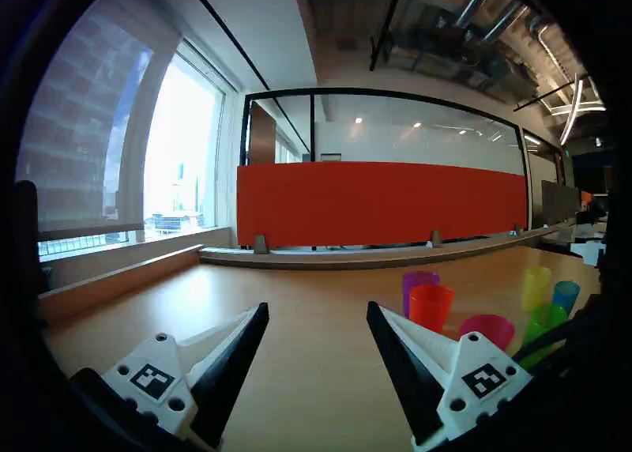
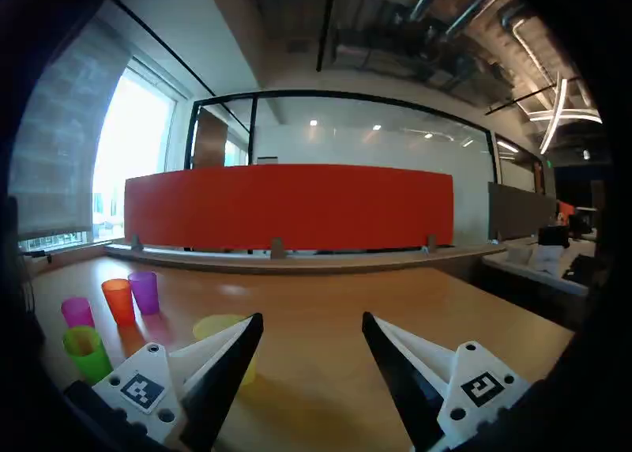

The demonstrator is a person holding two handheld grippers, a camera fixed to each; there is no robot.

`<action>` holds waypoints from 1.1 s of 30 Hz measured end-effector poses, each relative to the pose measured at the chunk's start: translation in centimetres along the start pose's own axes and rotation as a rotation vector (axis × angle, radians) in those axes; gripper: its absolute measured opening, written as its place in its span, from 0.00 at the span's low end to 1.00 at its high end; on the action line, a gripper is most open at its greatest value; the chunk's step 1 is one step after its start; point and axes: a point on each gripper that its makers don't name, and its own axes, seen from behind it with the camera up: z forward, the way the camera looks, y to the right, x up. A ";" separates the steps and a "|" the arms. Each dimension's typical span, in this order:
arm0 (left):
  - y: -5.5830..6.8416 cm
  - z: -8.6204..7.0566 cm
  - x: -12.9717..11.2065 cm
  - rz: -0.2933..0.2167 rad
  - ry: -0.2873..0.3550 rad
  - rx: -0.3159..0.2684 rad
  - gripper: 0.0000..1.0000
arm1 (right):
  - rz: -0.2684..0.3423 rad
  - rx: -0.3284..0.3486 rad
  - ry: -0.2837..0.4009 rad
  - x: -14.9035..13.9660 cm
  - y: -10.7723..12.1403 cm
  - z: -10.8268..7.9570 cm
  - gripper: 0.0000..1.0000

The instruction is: Pour water

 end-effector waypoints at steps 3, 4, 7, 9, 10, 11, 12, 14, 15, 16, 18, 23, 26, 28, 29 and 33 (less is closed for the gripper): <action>0.0 0.0 0.0 0.000 0.000 0.000 0.92 | -0.001 0.002 0.004 0.0 0.0 -0.1 0.97; 0.0 0.0 0.0 0.000 0.000 0.000 0.92 | -0.001 0.003 0.006 0.0 0.0 -0.1 0.97; 0.0 0.0 0.0 0.000 0.000 0.000 0.92 | 0.000 0.003 0.017 0.1 0.0 -0.3 0.97; 0.0 0.0 0.0 0.000 0.000 0.000 0.92 | 0.001 0.004 0.025 0.3 0.0 -0.5 0.97; -0.1 0.0 0.0 0.000 0.000 0.000 0.92 | 0.002 0.006 0.028 0.4 -0.1 -0.6 0.97; -0.1 0.0 0.0 0.000 0.000 0.000 0.92 | 0.002 0.007 0.031 0.6 -0.2 -0.7 0.97; -0.1 0.0 0.0 0.000 0.000 0.000 0.92 | 0.003 0.012 0.032 0.6 -0.3 -0.8 0.97; 0.0 0.0 0.0 0.000 0.000 0.000 0.92 | 0.004 0.023 0.034 0.6 -0.5 -1.0 0.97; 0.0 0.0 0.0 0.000 0.000 0.000 0.92 | 0.004 0.028 0.034 0.7 -0.6 -1.0 0.97; 0.0 0.0 0.0 0.000 0.000 0.000 0.92 | 0.004 0.033 0.034 0.7 -0.7 -1.1 0.97; 0.0 0.0 0.0 0.000 0.000 0.000 0.92 | 0.004 0.040 0.033 0.7 -0.8 -1.2 0.97; 0.0 0.0 0.0 0.000 0.000 0.000 0.92 | 0.004 0.040 0.034 0.9 -0.8 -1.3 0.97; -0.1 0.0 0.0 0.000 0.000 0.000 0.92 | 0.004 0.035 0.035 0.9 -0.6 -1.3 0.97; -0.1 0.0 0.0 0.000 0.000 0.000 0.92 | 0.004 0.034 0.035 0.8 -0.5 -1.3 0.97; -0.1 0.0 0.0 0.000 0.000 0.000 0.92 | 0.004 0.033 0.035 0.8 -0.5 -1.4 0.97; 0.0 0.0 0.0 0.000 0.000 0.000 0.92 | 0.004 0.036 0.035 0.6 -0.5 -1.4 0.97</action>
